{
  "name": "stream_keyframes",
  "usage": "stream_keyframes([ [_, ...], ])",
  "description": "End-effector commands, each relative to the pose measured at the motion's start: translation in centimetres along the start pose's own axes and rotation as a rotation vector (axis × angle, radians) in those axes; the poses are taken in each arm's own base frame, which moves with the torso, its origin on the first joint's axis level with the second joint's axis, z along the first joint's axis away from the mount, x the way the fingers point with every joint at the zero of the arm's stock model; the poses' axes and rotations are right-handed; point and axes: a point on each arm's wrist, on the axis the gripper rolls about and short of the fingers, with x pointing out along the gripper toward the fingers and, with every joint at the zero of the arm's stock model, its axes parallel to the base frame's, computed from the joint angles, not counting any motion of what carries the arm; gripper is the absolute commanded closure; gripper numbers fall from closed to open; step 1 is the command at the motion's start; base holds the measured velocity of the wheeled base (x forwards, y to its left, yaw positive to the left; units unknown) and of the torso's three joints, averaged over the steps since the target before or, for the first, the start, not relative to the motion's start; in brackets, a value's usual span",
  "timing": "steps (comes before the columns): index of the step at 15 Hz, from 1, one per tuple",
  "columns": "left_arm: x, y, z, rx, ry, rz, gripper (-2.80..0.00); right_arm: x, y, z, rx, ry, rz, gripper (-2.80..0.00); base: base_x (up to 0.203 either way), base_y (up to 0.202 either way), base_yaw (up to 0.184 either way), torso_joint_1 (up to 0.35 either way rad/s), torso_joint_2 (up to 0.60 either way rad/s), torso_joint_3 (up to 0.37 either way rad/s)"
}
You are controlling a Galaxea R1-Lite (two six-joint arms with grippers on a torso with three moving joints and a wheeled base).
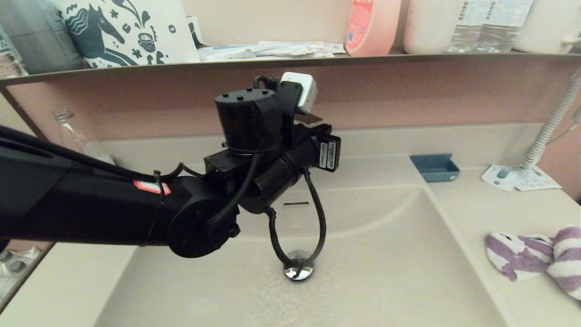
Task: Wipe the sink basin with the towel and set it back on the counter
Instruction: Turn off the faucet, then pick up the cloth
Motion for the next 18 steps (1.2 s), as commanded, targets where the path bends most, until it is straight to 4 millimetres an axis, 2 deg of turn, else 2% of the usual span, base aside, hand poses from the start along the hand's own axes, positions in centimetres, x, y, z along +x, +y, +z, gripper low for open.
stream_keyframes([
  [1, -0.8, 0.3, 1.5, -0.010, -0.043, 0.005, 0.00, 0.0, 0.0, 0.0, 0.000, 0.001, 0.002, 0.00, 0.000, 0.000, 0.000, 0.000, 0.00, 0.000],
  [2, -1.5, 0.5, 2.3, -0.016, -0.060, 0.007, 0.00, 0.0, 0.0, 0.0, 0.000, 0.000, 0.002, 0.00, 0.000, 0.000, 0.000, 0.000, 0.00, 0.000],
  [3, -2.4, 0.2, 2.1, -0.014, -0.048, -0.005, 0.00, 0.0, 0.0, 0.0, 0.000, 0.000, 0.002, 0.00, 0.000, 0.000, 0.000, 0.000, 0.00, 0.000],
  [4, -3.6, -0.4, 1.0, -0.004, -0.004, -0.030, 0.00, 0.0, 0.0, 0.0, 0.000, 0.001, 0.002, 0.00, 0.000, 0.000, 0.000, 0.000, 0.00, 0.000],
  [8, -10.8, -3.3, -4.6, 0.046, 0.185, -0.169, 0.00, 0.0, 0.0, 0.0, 0.000, -0.001, 0.002, 0.00, 0.000, 0.000, 0.000, 0.000, 0.00, 0.000],
  [9, -12.2, -3.1, -4.8, 0.040, 0.176, -0.175, 0.00, 0.0, 0.0, 0.0, 0.000, 0.000, 0.002, 0.00, 0.000, 0.000, 0.000, 0.000, 0.00, 0.000],
  [11, -12.6, -1.2, -4.0, 0.015, 0.132, -0.110, 0.00, 0.0, 0.0, 0.0, 0.000, 0.000, 0.002, 0.00, 0.000, 0.000, 0.000, 0.000, 0.00, 0.000],
  [15, -14.3, 1.3, -2.6, -0.011, 0.075, -0.042, 0.00, 0.0, 0.0, 0.0, 0.000, 0.000, 0.002, 0.00, 0.000, 0.000, 0.000, 0.000, 0.00, 0.000],
  [18, -16.9, 5.0, -3.5, -0.009, 0.090, 0.081, 0.00, 0.0, 0.0, 0.0, 0.000, 0.001, 0.002, 0.00, 0.000, 0.000, 0.000, 0.000, 0.00, 0.000],
])
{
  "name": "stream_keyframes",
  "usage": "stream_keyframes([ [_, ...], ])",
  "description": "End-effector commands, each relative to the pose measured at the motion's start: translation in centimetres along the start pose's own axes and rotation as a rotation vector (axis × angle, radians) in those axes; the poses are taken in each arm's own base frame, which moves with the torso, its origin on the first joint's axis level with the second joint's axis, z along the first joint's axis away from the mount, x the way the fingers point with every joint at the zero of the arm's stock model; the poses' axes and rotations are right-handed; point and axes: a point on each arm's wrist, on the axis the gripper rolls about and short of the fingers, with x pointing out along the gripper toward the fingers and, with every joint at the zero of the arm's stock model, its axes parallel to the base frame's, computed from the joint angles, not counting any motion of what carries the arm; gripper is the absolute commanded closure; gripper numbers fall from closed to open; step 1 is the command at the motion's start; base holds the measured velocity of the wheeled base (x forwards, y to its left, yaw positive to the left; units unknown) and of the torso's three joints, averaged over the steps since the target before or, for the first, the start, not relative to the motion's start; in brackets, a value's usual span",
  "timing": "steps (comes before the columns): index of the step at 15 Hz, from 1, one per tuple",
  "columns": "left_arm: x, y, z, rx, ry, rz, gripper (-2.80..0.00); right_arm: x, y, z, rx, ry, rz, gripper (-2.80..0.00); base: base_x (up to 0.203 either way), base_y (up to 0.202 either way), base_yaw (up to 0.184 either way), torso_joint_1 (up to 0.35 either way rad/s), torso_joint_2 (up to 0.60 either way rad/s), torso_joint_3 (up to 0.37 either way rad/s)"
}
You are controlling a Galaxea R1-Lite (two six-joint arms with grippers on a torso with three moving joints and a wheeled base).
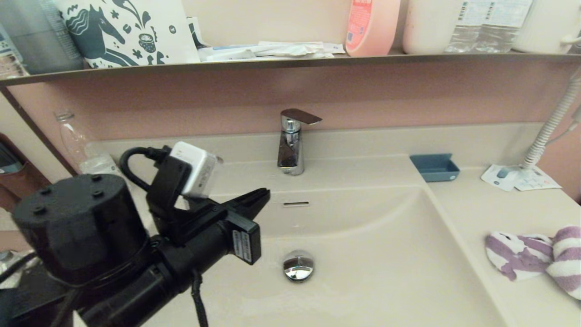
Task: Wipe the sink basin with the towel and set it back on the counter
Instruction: Pick up the cloth
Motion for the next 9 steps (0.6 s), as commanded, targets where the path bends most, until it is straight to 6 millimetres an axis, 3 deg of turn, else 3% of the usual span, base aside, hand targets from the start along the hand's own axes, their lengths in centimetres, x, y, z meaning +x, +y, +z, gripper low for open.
stream_keyframes([
  [1, -2.7, 3.5, -0.2, -0.021, -0.031, 0.131, 0.00, 0.0, 0.0, 0.0, 0.000, 0.000, 0.000, 0.00, 0.000, 0.000, 0.000, 0.000, 0.00, 0.000],
  [3, -4.3, 6.3, -0.5, -0.030, -0.040, 0.275, 0.00, 0.0, 0.0, 0.0, 0.000, 0.000, 0.000, 0.00, 0.000, 0.000, 0.000, 0.000, 0.00, 0.000],
  [6, -7.8, 10.3, 0.6, -0.019, -0.128, 0.552, 0.00, 0.0, 0.0, 0.0, 0.000, 0.000, 0.000, 0.00, 0.000, 0.000, 0.000, 0.000, 0.00, 0.000],
  [7, -9.5, 11.1, 0.9, -0.012, -0.167, 0.641, 0.00, 0.0, 0.0, 0.0, 0.000, -0.001, 0.000, 0.00, 0.000, 0.000, 0.000, 0.000, 0.00, 0.000],
  [9, -13.1, 10.7, 0.9, -0.003, -0.252, 0.720, 0.00, 0.0, 0.0, 0.0, 0.000, 0.002, 0.000, 0.00, 0.000, 0.000, 0.000, 0.000, 0.00, 0.000],
])
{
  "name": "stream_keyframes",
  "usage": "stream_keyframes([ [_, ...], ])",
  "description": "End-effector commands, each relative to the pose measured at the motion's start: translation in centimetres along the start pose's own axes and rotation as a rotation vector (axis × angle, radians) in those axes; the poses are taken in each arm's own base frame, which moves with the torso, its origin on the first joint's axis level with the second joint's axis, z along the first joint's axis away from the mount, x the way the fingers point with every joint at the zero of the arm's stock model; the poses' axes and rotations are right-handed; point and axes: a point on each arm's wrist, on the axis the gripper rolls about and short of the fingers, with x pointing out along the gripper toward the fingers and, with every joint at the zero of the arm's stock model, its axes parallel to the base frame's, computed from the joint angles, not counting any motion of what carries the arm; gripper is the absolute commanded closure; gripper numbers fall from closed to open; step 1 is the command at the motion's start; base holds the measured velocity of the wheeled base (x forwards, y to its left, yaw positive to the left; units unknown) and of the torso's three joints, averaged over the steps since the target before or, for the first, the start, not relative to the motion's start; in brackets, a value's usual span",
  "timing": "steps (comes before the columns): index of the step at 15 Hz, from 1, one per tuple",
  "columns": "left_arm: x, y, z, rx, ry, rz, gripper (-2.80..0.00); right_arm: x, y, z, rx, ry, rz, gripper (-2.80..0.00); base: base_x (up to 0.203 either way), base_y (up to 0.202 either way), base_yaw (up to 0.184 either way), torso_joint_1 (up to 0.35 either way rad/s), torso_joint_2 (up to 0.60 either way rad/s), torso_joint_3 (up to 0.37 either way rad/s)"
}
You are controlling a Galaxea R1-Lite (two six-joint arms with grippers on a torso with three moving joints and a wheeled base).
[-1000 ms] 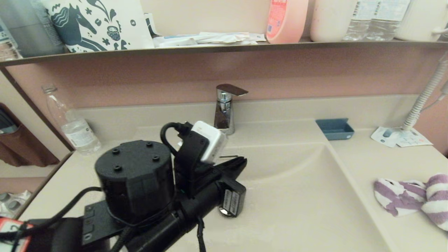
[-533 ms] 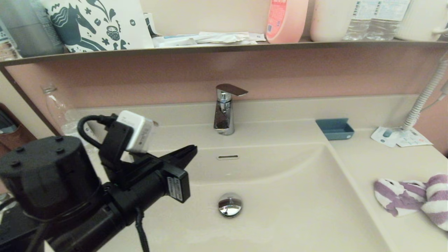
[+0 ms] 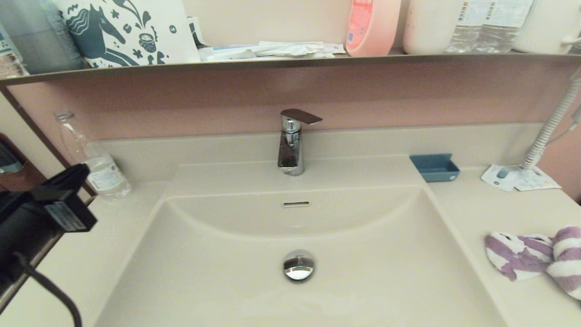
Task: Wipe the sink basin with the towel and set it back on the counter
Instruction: Pick up the cloth
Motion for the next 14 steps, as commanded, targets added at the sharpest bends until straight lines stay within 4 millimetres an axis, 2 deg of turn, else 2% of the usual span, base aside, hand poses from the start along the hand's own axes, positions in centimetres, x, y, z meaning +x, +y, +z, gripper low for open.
stream_keyframes([
  [1, -4.8, 2.3, 1.0, -0.032, -0.153, 0.099, 0.00, 0.0, 0.0, 0.0, 0.000, 0.000, 0.000, 0.00, 0.000, 0.000, 0.000, 0.000, 0.00, 0.000],
  [4, -9.2, 3.5, -0.5, -0.032, -0.229, 0.191, 0.00, 0.0, 0.0, 0.0, 0.000, -0.001, 0.000, 0.00, 0.000, 0.000, 0.000, 0.000, 0.00, 0.000],
  [6, -11.4, 3.8, -2.4, -0.027, -0.221, 0.232, 0.00, 0.0, 0.0, 0.0, 0.000, 0.000, 0.000, 0.00, 0.000, 0.000, 0.000, 0.000, 0.00, 0.000],
  [11, -14.4, 3.6, -5.5, -0.039, -0.180, 0.150, 0.00, 0.0, 0.0, 0.0, 0.000, -0.001, 0.000, 0.00, 0.000, 0.000, 0.000, 0.000, 0.00, 0.000],
  [14, -15.2, 3.4, -7.2, -0.081, -0.104, 0.063, 0.00, 0.0, 0.0, 0.0, 0.000, 0.002, 0.000, 0.00, 0.000, 0.000, 0.000, 0.000, 0.00, 0.000],
])
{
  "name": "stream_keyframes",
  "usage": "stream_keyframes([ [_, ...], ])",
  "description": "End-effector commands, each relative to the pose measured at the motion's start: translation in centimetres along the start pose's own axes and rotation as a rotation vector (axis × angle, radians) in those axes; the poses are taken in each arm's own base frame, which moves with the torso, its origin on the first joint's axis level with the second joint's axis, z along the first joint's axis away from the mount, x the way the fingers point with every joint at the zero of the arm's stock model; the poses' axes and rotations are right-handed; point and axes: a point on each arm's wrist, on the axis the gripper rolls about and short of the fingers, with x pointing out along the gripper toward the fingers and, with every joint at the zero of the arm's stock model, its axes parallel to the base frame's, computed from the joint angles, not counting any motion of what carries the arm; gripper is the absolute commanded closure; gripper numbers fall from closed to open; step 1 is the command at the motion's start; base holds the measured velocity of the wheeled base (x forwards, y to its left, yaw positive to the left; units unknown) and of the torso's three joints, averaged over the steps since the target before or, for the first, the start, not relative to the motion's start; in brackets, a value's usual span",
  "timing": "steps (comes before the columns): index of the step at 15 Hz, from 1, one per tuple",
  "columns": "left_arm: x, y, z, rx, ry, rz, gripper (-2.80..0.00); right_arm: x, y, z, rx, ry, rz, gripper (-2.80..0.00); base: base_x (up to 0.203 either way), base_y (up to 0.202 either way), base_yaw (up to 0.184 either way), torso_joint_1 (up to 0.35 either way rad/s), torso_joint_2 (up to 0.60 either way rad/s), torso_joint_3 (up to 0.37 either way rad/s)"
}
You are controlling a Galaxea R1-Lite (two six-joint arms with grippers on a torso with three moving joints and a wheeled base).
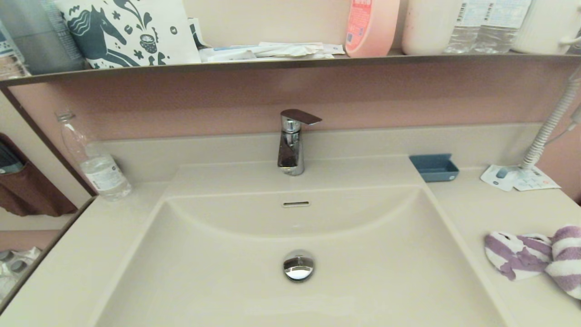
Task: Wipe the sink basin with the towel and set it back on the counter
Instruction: Pick up the cloth
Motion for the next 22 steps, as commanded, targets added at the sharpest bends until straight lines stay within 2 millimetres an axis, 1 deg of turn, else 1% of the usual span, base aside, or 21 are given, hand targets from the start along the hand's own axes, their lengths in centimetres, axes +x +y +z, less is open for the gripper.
stream_keyframes([
  [1, -1.2, 0.1, -0.8, -0.017, -0.017, -0.067, 0.00, 0.0, 0.0, 0.0, 0.000, -0.001, 0.000, 0.00, 0.000, 0.000, 0.000, 0.000, 0.00, 0.000],
  [3, -2.2, 0.1, -1.9, -0.015, 0.002, -0.130, 0.00, 0.0, 0.0, 0.0, 0.000, 0.001, 0.000, 0.00, 0.000, 0.000, 0.000, 0.000, 0.00, 0.000],
  [4, -2.7, 0.1, -2.8, -0.007, 0.051, -0.156, 0.00, 0.0, 0.0, 0.0, 0.000, -0.001, 0.000, 0.00, 0.000, 0.000, 0.000, 0.000, 0.00, 0.000],
  [7, -2.7, 0.0, -4.4, -0.001, 0.128, -0.183, 0.00, 0.0, 0.0, 0.0, 0.000, -0.001, 0.000, 0.00, 0.000, 0.000, 0.000, 0.000, 0.00, 0.000],
  [10, -2.8, 0.0, -5.3, 0.010, 0.208, -0.200, 0.00, 0.0, 0.0, 0.0, 0.000, 0.000, 0.000, 0.00, 0.000, 0.000, 0.000, 0.000, 0.00, 0.000],
  [22, -2.8, 0.0, -5.3, -0.018, 0.213, -0.199, 0.00, 0.0, 0.0, 0.0, 0.000, 0.001, 0.000, 0.00, 0.000, 0.000, 0.000, 0.000, 0.00, 0.000],
])
